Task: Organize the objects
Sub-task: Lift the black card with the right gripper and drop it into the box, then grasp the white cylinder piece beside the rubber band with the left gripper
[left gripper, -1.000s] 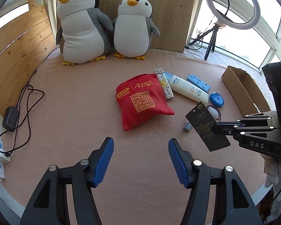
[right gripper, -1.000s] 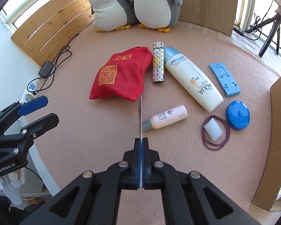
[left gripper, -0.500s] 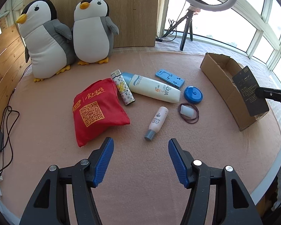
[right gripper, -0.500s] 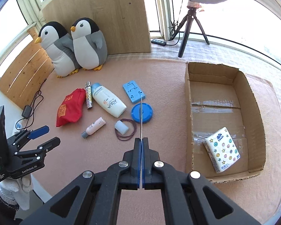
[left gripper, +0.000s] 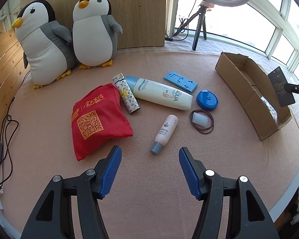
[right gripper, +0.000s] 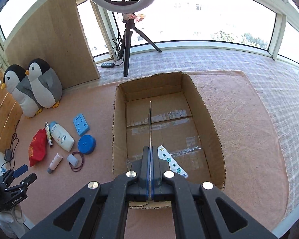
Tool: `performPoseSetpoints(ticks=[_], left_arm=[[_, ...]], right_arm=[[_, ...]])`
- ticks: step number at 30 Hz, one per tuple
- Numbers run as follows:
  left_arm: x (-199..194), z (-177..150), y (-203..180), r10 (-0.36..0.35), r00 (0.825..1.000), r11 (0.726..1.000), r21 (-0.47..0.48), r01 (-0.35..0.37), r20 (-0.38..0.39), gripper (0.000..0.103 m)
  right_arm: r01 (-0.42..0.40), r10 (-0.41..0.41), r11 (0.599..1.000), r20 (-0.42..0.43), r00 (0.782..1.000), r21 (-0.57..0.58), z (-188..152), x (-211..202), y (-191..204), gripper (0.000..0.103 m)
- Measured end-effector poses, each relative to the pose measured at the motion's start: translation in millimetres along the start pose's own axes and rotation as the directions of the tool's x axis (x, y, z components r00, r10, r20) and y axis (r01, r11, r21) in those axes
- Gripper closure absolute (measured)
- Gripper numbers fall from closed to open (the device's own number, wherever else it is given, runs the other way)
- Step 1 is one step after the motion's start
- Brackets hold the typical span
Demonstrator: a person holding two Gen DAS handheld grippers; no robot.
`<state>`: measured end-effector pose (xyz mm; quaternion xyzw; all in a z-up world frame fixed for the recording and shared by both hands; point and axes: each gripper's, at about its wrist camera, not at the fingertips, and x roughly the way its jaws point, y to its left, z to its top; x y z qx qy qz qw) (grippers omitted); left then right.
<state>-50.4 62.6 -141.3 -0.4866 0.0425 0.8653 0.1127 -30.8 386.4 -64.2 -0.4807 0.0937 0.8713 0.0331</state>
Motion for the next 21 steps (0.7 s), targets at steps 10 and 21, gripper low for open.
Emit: performPoseSetpoints(ticks=[10,21], left_arm=[[6,4,-2,0.01,1.0,1.0,0.023,-0.01,-0.006,0.039],[36,39,-34,-0.048,0.997,0.997,0.061,0.052,-0.054,0.039]], right_arm=[[0.043,-0.043,0.999,-0.003,0.999,-0.011,-2,4,-4,0.065],[0.05,-0.051,0.996,-0.012,0.999,-0.079,-34,-13,38,0.064]])
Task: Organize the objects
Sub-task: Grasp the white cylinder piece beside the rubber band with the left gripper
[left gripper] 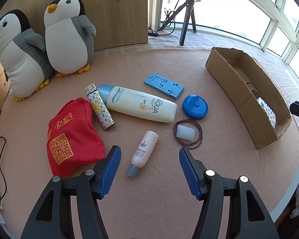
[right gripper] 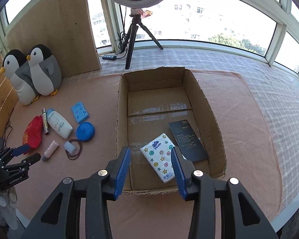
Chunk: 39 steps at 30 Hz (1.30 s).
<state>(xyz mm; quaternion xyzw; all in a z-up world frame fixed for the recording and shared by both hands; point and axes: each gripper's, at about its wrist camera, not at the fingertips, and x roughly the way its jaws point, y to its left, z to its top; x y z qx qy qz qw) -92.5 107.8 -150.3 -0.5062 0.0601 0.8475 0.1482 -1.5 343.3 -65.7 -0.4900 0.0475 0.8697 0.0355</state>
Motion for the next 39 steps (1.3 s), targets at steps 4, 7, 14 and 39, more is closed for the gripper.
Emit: performPoseSetpoints(ticks=[4,7,14,39], left_arm=[[14,19,-14,-0.028,0.999,0.999,0.018,0.028,-0.024,0.039],[27,32,-23,-0.054,0.997,0.998,0.02,0.055,-0.063,0.045],[68,52,-33,-0.104,0.979,0.994,-0.036,0.099,-0.176,0.074],[103,55,-39,-0.111,0.97,0.993,0.007,0.116,-0.216,0.086]], right_arm=[[0.019,-0.02,0.999,-0.004,1.0,-0.029,-22,-5,20,0.064],[0.019,-0.02,0.999,-0.006,1.0,-0.032,-35,-9,27,0.064],[-0.009,0.01,1.0,0.008,1.0,-0.007,-49,-21,28,0.064],[-0.02,0.02,0.998,0.016,1.0,0.055,-60,-23,9,0.064]])
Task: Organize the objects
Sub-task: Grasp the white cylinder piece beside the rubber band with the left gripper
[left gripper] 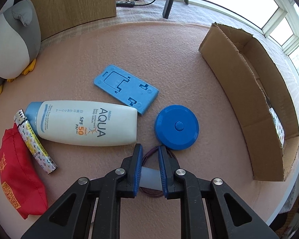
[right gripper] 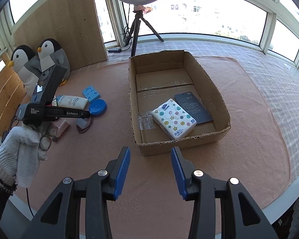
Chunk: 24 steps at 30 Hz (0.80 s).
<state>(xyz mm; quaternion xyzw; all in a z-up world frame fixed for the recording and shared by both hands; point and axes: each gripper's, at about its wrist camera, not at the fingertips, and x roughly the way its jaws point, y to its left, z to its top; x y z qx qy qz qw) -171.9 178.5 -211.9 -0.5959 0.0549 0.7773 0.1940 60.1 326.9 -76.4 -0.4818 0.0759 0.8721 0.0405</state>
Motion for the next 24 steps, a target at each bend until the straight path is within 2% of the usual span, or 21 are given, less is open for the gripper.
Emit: performPoseSetpoints(ticks=[4,11,16,20,24], left_arm=[[-4,-20,-16,-0.032,0.999,0.995,0.091,0.033,-0.017,0.086],[-23,-59,-21,-0.167,0.984,0.978,0.118,0.173,-0.059,0.086],[-41,-88,-26,-0.233,0.971,0.96,0.145,0.239,-0.058,0.086],[-66,-103,-21,-0.219,0.976,0.959,0.18,0.217,-0.008,0.086],[-73,-107,-8,-0.153,0.988,0.973,0.176,0.147,0.02,0.084]], right_arm=[[-0.01,0.009,1.0,-0.009,1.0,-0.007,-2,3,6,0.064],[-0.026,0.026,1.0,-0.027,0.999,-0.007,-3,7,11,0.064],[-0.034,0.034,0.999,-0.042,0.999,-0.015,-7,12,18,0.064],[-0.049,0.048,0.999,-0.054,0.997,-0.019,-9,15,25,0.064],[-0.07,0.067,0.997,-0.076,0.995,-0.032,-12,20,33,0.064]])
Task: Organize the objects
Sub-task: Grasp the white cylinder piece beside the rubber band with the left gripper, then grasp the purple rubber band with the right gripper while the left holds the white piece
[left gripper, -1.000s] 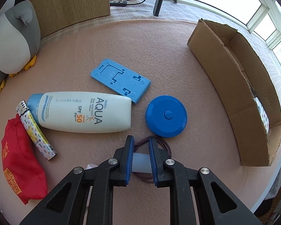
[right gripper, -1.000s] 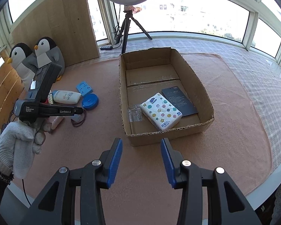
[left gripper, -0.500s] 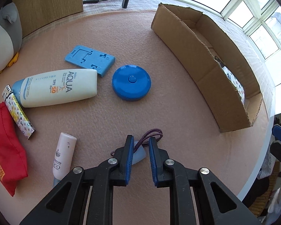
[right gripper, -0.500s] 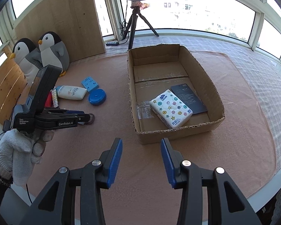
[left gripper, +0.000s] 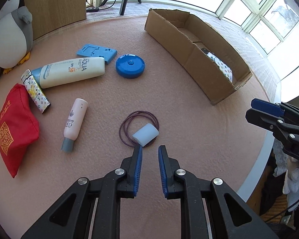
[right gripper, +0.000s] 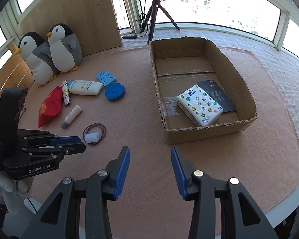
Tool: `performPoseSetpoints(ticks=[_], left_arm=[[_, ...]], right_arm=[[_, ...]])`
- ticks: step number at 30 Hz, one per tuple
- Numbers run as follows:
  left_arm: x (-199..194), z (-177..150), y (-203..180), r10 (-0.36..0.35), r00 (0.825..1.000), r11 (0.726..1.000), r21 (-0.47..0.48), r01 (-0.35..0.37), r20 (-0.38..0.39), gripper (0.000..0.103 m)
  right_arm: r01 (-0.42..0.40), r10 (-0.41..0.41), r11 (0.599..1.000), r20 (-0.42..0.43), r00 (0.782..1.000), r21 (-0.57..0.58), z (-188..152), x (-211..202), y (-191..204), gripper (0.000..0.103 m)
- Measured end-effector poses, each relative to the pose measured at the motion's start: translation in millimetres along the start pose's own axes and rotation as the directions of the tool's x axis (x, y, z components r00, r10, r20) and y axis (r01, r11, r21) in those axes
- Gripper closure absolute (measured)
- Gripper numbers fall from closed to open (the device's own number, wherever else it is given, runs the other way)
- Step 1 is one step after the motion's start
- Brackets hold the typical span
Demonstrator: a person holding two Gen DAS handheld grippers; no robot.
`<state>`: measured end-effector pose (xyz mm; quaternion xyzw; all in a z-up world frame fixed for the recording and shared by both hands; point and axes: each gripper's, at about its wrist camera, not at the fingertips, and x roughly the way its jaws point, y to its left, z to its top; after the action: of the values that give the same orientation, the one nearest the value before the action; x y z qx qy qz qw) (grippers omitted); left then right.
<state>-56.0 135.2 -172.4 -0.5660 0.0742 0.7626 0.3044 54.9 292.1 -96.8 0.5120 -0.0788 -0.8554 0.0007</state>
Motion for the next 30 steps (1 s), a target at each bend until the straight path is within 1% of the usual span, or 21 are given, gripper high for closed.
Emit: performPoseSetpoints(ticks=[3,5,6,7,10,12,14,15,17,19,20,22,26,30], left_arm=[[6,8,2,0.025,1.0,1.0,-0.009,-0.025,0.0,0.08],[11,12,-3,0.05,0.999,0.999,0.008,-0.05,0.005,0.073],[16,13,-6,0.064,0.998,0.998,0.025,-0.064,0.006,0.067],[22,15,-9,0.077,0.997,0.996,0.039,-0.077,0.004,0.064],[38,20,-14,0.098,0.995,0.993,0.07,-0.097,-0.011,0.064],[43,19,-16,0.107,0.994,0.991,0.079,-0.106,-0.018,0.064],[46,18,-17,0.111,0.994,0.991,0.079,-0.11,-0.013,0.065],[48,18,-16,0.112,0.994,0.991,0.076,-0.11,-0.012,0.07],[47,18,-13,0.103,0.995,0.993,0.062,-0.103,-0.006,0.073],[45,18,-10,0.097,0.995,0.994,0.048,-0.097,0.004,0.081],[43,17,-8,0.093,0.996,0.995,0.042,-0.093,0.009,0.082],[39,15,-4,0.089,0.996,0.996,0.028,-0.09,0.023,0.09],[30,11,11,0.055,0.998,0.998,-0.02,-0.054,0.041,0.09],[17,4,23,0.056,0.997,0.997,-0.06,-0.052,0.057,0.092]], right_arm=[[-0.019,0.019,1.0,-0.018,1.0,-0.001,-1,6,5,0.063],[-0.025,0.025,1.0,-0.023,0.999,-0.005,-1,9,9,0.063],[-0.027,0.027,1.0,-0.024,0.999,-0.009,-1,10,12,0.063],[-0.03,0.03,0.999,-0.026,0.999,-0.013,0,11,14,0.062],[-0.037,0.036,0.999,-0.028,0.999,-0.017,0,13,17,0.057],[-0.039,0.038,0.999,-0.027,0.999,-0.013,0,13,18,0.056],[-0.042,0.041,0.999,-0.027,0.999,-0.003,0,14,18,0.056],[-0.044,0.044,0.999,-0.029,0.999,0.0,0,14,18,0.056],[-0.049,0.049,0.999,-0.035,0.998,0.004,1,16,17,0.056],[-0.055,0.055,0.998,-0.042,0.998,0.007,0,18,18,0.056],[-0.058,0.058,0.998,-0.046,0.997,0.008,1,20,18,0.056],[-0.067,0.067,0.998,-0.051,0.996,0.011,1,22,20,0.056],[-0.088,0.089,0.996,-0.067,0.994,0.012,4,30,24,0.056],[-0.105,0.105,0.994,-0.081,0.991,-0.003,8,39,34,0.056]])
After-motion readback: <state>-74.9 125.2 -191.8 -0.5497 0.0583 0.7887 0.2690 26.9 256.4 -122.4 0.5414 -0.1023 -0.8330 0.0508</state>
